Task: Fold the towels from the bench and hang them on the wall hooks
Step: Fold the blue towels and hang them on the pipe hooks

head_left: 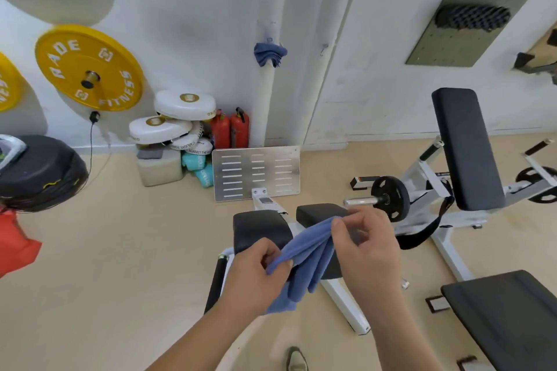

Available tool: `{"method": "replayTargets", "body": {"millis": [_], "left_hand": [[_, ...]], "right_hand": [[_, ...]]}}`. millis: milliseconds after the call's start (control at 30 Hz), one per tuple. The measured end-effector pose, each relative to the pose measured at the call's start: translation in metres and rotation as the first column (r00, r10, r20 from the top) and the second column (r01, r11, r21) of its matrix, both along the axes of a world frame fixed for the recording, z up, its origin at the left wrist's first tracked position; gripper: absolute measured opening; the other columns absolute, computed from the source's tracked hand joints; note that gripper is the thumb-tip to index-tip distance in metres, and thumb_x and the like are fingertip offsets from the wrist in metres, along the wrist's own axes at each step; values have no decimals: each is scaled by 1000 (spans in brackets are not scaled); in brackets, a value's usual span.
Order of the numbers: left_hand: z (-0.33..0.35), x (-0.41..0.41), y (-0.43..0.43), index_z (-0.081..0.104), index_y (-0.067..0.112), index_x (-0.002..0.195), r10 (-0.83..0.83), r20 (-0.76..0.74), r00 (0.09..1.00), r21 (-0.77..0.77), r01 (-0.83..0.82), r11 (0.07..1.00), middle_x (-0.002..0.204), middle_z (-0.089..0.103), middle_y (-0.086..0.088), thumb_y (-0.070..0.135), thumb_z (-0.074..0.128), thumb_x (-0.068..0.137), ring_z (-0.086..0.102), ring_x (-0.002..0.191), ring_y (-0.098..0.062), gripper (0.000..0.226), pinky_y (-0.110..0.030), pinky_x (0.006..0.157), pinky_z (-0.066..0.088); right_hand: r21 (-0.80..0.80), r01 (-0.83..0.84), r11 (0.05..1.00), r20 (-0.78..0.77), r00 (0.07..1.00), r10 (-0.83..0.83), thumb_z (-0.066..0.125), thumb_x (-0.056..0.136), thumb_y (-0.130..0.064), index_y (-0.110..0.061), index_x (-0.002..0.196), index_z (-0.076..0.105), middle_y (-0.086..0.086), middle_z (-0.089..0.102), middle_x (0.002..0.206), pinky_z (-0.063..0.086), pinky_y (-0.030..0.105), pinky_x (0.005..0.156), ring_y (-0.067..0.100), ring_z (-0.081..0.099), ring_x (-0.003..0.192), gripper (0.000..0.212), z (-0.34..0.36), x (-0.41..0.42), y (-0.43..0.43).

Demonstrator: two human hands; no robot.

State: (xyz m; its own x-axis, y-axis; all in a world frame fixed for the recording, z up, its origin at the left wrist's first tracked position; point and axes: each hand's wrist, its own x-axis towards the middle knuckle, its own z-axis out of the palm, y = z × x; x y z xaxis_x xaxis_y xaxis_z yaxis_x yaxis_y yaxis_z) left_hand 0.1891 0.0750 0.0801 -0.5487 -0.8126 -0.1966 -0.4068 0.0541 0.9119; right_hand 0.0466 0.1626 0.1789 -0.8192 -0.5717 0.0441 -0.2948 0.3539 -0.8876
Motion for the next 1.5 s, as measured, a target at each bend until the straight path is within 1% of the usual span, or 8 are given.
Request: {"method": "replayTargets", "body": {"millis": [167,333,533,733,900,1033,1333,1500], "left_hand": [[-22,-3,-10,60,24,70,-135,333,933,-56,162,985,73,65,10,20,62,84,54,60,-5,16,-19,59,46],[-1,-25,-12,68,15,71,88,215,973,-6,-89,996,66,65,-1,7,71,84,50,55,-2,15,-17,56,43],[82,-90,9,71,16,78,88,143,986,-111,-73,991,71,69,-4,4,68,80,60,58,-1,13,-16,54,51],[101,-161,34,56,31,86,-65,122,990,-191,87,978,75,66,4,13,69,74,51,59,-2,26,-22,55,46],[96,-165,47,51,47,111,-46,37,998,-198,53,979,95,60,16,25,85,71,60,72,-2,57,-20,67,51],[77,-150,57,50,49,127,-48,2,999,-50,48,998,107,61,15,23,88,67,68,84,-12,76,-23,71,56],[37,-101,51,63,26,76,-168,309,936,171,119,978,68,56,13,25,66,83,49,64,-4,8,-24,64,43],[33,-89,12,69,21,88,104,309,945,-35,-98,995,98,66,9,19,64,95,60,84,1,9,-16,76,46]], "right_hand": [[-62,119,991,174,979,-107,54,98,-13,-22,90,57,-6,75,83,48,29,64,8,60,66,12,-2,-78,9],[25,154,988,175,972,-156,55,96,-10,-15,90,59,4,66,81,45,30,62,17,58,72,8,-23,-171,21],[369,-228,901,183,968,170,64,93,-19,-18,101,61,-4,70,82,55,36,76,16,67,80,9,-51,-215,30],[-87,-781,618,380,547,746,82,85,-19,-27,122,65,-5,76,115,57,30,97,12,71,111,41,-9,-179,32],[-74,-691,719,319,667,673,76,90,-13,-15,92,76,7,78,85,58,27,76,12,73,81,3,-7,-191,31],[-57,-747,663,328,613,719,62,100,-17,-14,88,68,7,73,81,52,26,71,13,64,74,13,-16,-191,31],[-318,-427,846,499,684,533,50,106,-26,-22,84,62,4,53,78,41,40,78,20,46,78,25,-26,-203,11],[-199,-420,886,371,804,465,49,106,-23,-19,90,58,-6,57,74,44,30,70,10,50,70,19,-26,-229,-3]]}}
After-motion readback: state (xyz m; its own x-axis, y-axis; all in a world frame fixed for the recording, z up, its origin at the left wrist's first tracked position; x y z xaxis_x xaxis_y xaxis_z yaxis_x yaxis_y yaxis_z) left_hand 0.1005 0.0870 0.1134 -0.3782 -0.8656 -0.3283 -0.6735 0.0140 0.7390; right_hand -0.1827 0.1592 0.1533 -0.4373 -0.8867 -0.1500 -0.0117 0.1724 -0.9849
